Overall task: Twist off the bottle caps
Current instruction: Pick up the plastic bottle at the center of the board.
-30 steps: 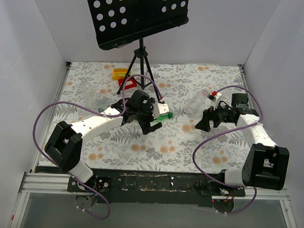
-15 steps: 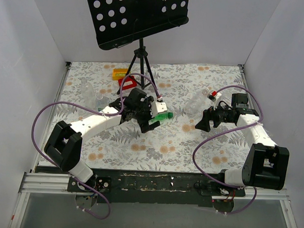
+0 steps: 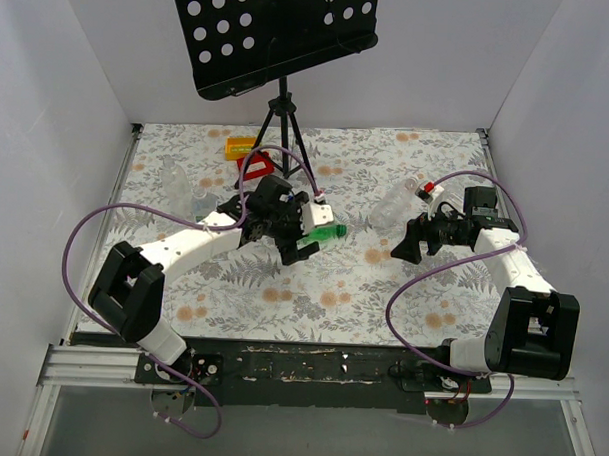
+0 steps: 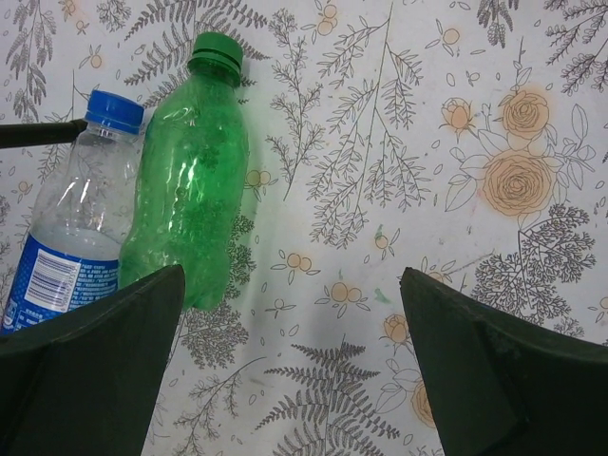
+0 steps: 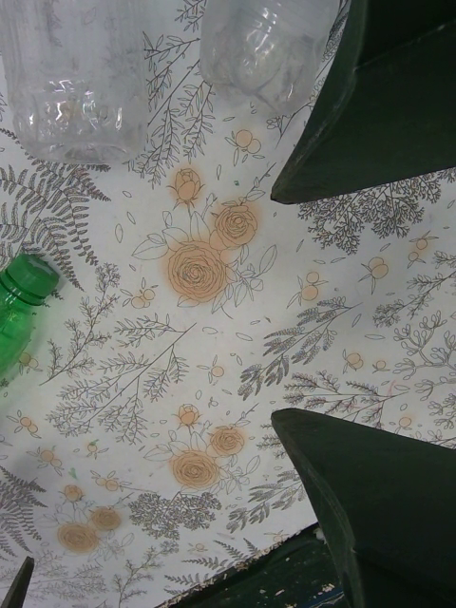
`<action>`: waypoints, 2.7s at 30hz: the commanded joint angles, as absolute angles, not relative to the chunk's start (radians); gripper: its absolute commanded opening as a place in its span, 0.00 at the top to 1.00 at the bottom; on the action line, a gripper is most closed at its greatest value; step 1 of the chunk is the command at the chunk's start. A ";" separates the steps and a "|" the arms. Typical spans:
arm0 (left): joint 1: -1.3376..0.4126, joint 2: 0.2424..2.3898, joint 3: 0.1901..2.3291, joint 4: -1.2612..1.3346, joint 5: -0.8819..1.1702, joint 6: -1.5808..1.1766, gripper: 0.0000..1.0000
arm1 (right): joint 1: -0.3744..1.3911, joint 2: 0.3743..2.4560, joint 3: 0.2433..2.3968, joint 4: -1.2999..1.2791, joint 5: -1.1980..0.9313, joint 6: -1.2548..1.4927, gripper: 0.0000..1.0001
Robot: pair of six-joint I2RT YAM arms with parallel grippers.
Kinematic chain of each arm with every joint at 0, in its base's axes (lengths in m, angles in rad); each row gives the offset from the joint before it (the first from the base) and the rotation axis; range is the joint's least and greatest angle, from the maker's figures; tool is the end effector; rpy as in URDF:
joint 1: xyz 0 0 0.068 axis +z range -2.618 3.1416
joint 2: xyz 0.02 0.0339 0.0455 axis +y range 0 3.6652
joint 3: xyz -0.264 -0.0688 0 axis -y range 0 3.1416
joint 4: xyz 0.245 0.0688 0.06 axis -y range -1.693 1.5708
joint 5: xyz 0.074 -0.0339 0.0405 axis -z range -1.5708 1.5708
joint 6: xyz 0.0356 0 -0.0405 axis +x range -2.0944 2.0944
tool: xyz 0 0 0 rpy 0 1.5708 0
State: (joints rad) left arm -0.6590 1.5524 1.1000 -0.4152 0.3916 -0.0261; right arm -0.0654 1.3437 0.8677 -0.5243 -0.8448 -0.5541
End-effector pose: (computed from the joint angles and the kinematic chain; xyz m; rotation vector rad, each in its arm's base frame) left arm 0.2533 -0.2133 0.2428 0.9503 2.3178 -0.7746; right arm 0.2597 0.0097 0.2296 -0.8327 2.1129 0.7626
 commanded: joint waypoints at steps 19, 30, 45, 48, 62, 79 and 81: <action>-0.571 1.801 1.322 -0.373 0.526 0.212 0.02 | -0.069 1.348 0.904 -0.537 -0.880 -0.569 0.03; -0.571 1.907 1.353 -0.411 0.515 0.210 0.03 | -0.069 1.353 0.908 -0.543 -0.887 -0.572 0.03; -0.653 1.885 1.275 -0.387 0.361 0.141 0.23 | -0.069 1.358 0.910 -0.546 -0.888 -0.575 0.03; -0.664 1.881 1.256 -0.380 0.330 0.118 0.28 | -0.071 1.361 0.911 -0.546 -0.890 -0.575 0.04; -0.696 1.899 1.247 -0.356 0.250 -0.057 0.42 | -0.071 1.356 0.911 -0.554 -0.893 -0.577 0.03; -0.761 1.424 0.905 -0.209 0.333 -0.422 0.91 | -0.069 1.324 0.905 -0.571 -0.934 -0.612 0.03; -0.772 1.346 0.849 -0.178 0.342 -0.498 0.91 | -0.071 1.301 0.899 -0.572 -0.949 -0.626 0.03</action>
